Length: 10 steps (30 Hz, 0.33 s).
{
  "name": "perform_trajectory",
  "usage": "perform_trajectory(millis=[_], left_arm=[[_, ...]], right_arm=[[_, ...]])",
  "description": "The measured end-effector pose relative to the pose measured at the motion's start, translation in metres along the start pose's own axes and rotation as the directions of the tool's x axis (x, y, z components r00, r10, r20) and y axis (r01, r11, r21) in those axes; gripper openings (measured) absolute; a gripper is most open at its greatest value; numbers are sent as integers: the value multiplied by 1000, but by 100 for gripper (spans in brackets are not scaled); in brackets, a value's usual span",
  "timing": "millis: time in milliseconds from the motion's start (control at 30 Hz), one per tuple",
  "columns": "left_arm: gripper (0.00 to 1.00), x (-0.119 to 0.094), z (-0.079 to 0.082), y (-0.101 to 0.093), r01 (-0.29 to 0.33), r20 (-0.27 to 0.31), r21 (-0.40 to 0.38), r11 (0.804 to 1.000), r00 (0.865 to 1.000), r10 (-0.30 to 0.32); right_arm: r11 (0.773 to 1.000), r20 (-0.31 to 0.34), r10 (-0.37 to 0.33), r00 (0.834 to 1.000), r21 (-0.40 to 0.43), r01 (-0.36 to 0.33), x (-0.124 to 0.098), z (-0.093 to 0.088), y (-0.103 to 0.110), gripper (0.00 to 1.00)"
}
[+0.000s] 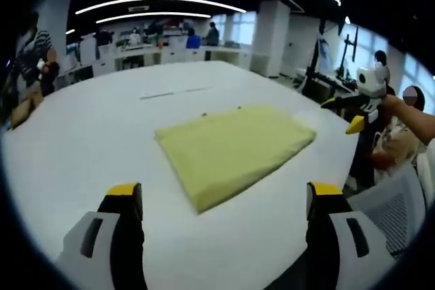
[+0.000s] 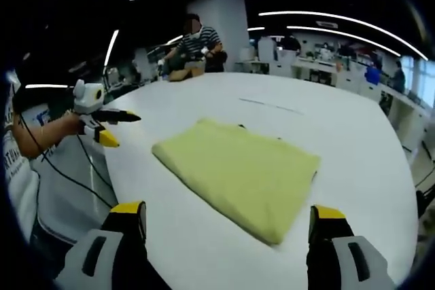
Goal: Fold the garment on the visible template until the final outline fits inside the template.
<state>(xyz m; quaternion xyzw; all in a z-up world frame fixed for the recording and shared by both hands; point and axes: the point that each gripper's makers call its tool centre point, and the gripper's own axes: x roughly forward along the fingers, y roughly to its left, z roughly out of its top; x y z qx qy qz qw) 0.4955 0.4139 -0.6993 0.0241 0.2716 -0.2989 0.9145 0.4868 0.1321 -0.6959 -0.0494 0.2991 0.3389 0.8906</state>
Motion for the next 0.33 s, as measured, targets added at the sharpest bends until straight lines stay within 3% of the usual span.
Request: perform_trajectory(millis=[333], left_arm=[[95,-2,-2,1,0,-13,19,1000,1000,0]], right_arm=[[1000,5,-11,1000,1,11,2,0,-1,97]])
